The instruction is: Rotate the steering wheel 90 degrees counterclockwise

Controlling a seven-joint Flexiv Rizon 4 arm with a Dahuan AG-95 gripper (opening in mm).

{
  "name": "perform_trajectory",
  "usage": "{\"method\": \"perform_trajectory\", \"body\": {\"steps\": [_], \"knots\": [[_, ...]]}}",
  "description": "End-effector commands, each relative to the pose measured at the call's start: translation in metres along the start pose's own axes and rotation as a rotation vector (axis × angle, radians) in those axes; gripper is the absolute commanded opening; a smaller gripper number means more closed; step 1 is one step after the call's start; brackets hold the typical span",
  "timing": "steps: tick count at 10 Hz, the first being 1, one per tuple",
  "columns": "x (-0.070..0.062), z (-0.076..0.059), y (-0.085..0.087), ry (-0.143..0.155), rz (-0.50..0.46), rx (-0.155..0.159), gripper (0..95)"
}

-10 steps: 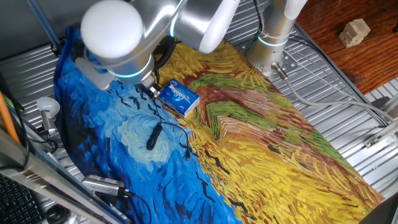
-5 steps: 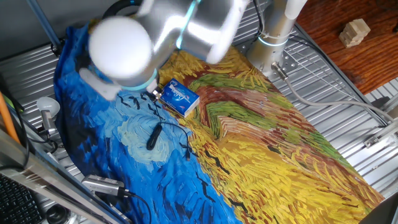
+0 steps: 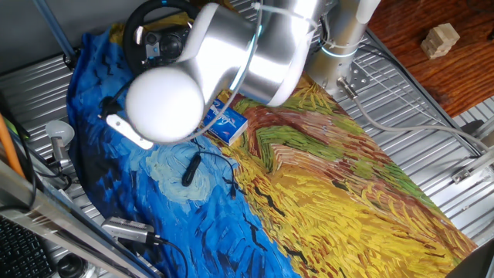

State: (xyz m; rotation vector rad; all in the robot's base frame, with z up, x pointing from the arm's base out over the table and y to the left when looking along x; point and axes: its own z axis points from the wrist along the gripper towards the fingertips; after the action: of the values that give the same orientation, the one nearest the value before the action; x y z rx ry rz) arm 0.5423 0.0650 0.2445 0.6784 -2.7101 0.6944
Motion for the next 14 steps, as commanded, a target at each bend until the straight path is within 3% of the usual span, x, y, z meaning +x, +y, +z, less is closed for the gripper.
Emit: {"method": "perform_trajectory", "body": {"steps": [1, 10, 14], "knots": [[-0.001, -0.001, 0.000, 0.001, 0.001, -0.003, 0.0], [0.000, 0.000, 0.000, -0.009, -0.049, 0.004, 0.0], [0.027, 0.026, -0.013, -0.032, -0.088, 0.055, 0.0]]}}
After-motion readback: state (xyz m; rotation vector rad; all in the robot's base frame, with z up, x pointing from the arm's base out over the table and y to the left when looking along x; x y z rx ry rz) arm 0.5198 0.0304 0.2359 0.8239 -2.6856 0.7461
